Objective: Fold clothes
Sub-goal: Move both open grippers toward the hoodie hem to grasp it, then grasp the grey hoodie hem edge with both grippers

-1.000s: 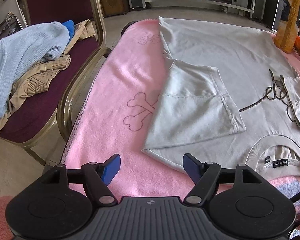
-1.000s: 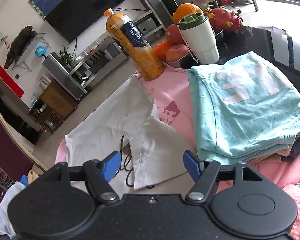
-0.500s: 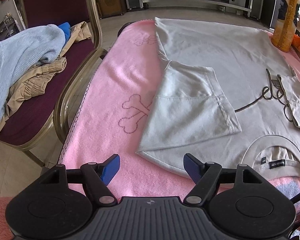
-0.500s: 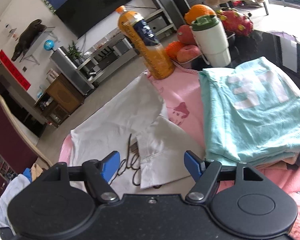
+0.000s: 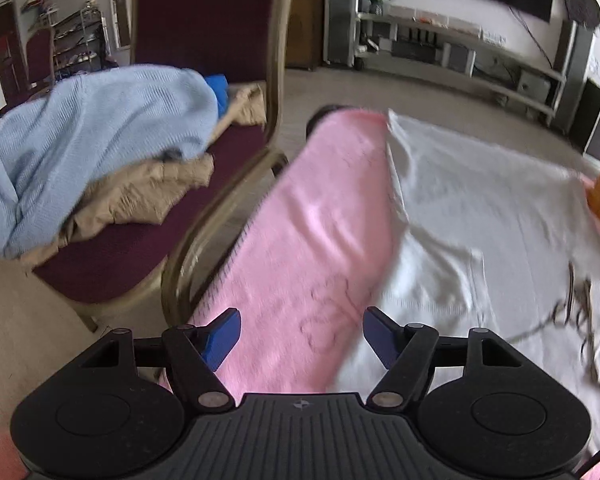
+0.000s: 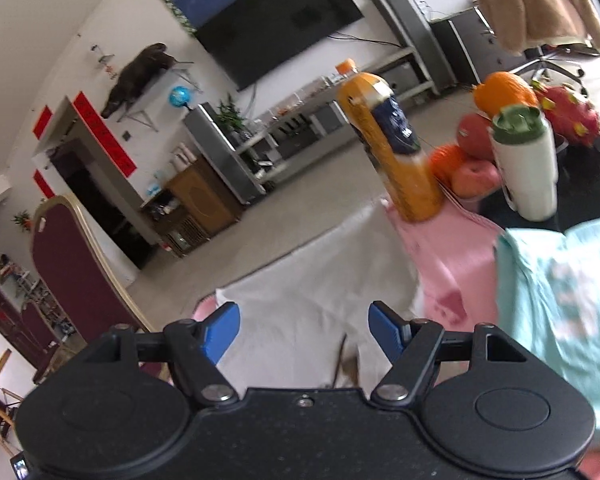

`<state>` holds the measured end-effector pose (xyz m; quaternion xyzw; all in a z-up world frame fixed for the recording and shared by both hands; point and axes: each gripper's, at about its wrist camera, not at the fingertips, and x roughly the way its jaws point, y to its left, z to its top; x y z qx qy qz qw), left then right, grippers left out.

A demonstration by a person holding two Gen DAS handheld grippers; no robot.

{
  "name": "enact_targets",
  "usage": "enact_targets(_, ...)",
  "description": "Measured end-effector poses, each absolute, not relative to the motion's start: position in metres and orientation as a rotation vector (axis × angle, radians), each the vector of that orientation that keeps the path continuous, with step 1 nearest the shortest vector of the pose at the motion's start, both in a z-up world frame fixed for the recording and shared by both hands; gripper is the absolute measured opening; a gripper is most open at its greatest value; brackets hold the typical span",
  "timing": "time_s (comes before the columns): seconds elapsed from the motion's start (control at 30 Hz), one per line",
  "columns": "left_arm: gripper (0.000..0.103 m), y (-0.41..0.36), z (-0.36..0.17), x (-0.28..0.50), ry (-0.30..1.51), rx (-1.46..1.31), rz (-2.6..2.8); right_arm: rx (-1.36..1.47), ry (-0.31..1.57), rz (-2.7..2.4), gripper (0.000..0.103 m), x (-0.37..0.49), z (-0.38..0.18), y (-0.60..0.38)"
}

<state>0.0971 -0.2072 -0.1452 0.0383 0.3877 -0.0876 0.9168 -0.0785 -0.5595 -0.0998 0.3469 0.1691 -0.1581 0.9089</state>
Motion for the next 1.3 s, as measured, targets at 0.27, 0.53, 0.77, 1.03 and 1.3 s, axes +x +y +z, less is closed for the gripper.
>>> enact_targets(0.27, 0.066, -0.243, -0.136, 0.135, 0.806, 0.181, -0.265, 0.763, 0.414, -0.295, 0.064, -0.035, -0.139, -0.608)
enact_targets(0.53, 0.057, -0.305, -0.174, 0.168, 0.806, 0.302, -0.388, 0.773, 0.733, -0.361, 0.019, 0.003, -0.212, -0.63)
enact_targets(0.77, 0.057, -0.301, -0.218, 0.193, 0.93, 0.244, -0.338, 0.827, 0.82, -0.337, 0.019, 0.023, -0.235, -0.633)
enact_targets(1.03, 0.05, -0.27, -0.216, 0.202, 0.935, 0.167, -0.137, 0.783, 0.786, -0.498, 0.015, 0.01, -0.231, -0.64)
enact_targets(1.3, 0.052, -0.294, -0.22, 0.19, 0.877, 0.236, -0.289, 0.829, 0.66, -0.472, 0.015, 0.004, -0.222, -0.645)
